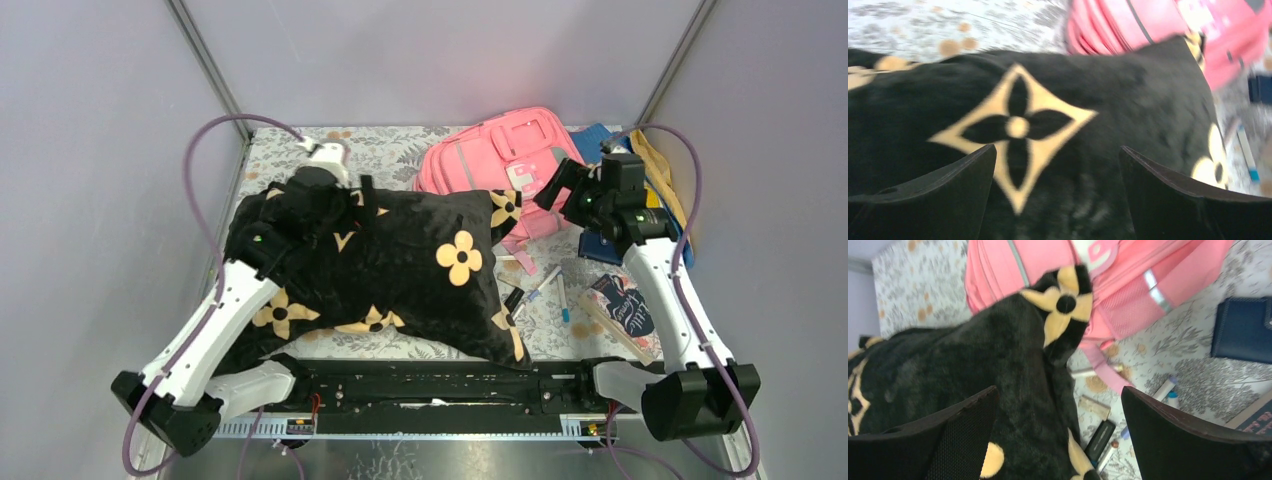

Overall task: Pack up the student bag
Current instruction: Move the distractor to the center of the board.

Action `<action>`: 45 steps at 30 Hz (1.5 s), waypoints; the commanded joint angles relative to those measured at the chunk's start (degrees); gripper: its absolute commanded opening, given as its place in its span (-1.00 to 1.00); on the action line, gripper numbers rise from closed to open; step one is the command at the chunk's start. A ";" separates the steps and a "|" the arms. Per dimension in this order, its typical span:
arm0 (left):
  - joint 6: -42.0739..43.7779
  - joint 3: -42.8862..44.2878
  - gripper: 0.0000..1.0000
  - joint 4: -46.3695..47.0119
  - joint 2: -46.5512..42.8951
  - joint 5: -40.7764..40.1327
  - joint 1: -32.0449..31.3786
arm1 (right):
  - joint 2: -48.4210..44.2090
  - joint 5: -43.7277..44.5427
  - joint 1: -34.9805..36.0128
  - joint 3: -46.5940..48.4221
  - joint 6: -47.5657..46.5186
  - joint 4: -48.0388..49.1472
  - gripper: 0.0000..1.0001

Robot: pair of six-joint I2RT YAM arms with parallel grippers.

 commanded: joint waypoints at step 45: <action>7.29 10.83 0.97 -5.16 2.08 1.11 -13.24 | 52.38 1.52 40.60 45.79 1.84 0.02 0.99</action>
